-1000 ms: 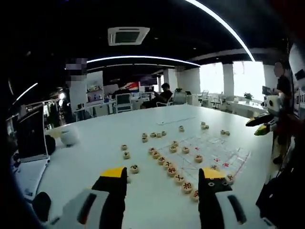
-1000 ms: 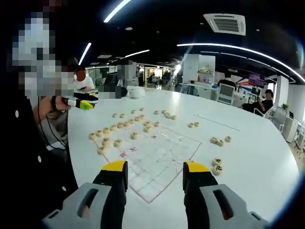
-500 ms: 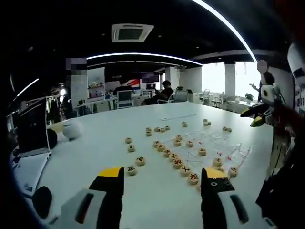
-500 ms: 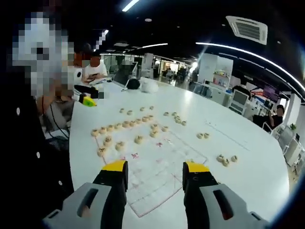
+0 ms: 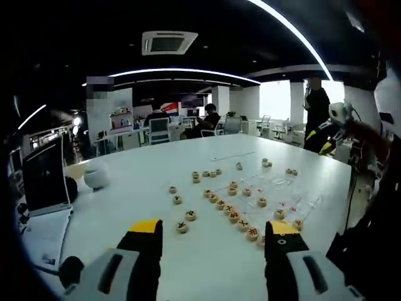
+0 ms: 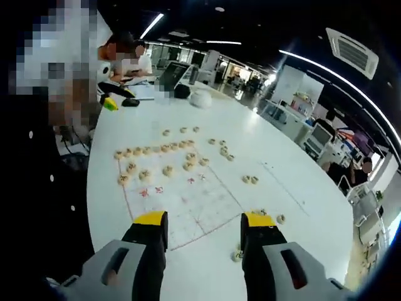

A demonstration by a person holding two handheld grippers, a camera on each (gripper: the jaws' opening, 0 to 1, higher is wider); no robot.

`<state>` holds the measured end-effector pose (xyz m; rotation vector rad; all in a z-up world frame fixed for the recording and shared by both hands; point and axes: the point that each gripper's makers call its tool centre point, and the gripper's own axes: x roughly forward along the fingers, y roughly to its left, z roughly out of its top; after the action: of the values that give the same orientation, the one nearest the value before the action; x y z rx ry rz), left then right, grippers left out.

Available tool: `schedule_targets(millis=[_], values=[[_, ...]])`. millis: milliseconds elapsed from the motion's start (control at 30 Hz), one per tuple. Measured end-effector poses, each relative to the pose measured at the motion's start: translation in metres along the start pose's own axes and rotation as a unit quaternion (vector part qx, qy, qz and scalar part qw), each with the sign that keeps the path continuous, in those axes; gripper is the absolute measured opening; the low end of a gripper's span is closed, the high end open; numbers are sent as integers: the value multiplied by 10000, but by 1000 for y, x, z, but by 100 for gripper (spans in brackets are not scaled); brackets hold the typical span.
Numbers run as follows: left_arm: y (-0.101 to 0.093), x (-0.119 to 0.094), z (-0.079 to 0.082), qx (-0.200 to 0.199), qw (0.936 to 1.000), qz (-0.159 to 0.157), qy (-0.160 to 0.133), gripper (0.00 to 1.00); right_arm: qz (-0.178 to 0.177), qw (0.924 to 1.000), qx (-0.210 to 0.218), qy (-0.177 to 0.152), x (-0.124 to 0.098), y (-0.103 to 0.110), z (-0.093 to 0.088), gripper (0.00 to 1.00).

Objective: Pick up the chess pieces one by one and place each piece onto its starting position on the chessboard, setting the pieces on their correct points until all the chess pieces are arranged in the starting layout

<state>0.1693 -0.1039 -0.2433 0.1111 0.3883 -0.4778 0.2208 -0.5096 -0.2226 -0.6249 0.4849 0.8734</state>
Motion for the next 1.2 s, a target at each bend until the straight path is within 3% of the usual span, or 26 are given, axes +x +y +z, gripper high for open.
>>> schedule_targets(millis=[200, 500, 833, 1200], values=[[5, 0, 21, 374, 9990, 32, 236, 67, 136, 9996, 37, 260, -15, -15, -9, 49], [-2, 6, 23, 608, 9971, -25, 451, 66, 251, 9969, 152, 727, -23, -36, -28, 53], [2, 6, 19, 583, 9965, 79, 593, 66, 305, 9966, -88, 761, -23, -44, -18, 55], [-7, 10, 18, 643, 9958, -1, 656, 66, 341, 9969, -187, 682, -34, -49, -4, 58]])
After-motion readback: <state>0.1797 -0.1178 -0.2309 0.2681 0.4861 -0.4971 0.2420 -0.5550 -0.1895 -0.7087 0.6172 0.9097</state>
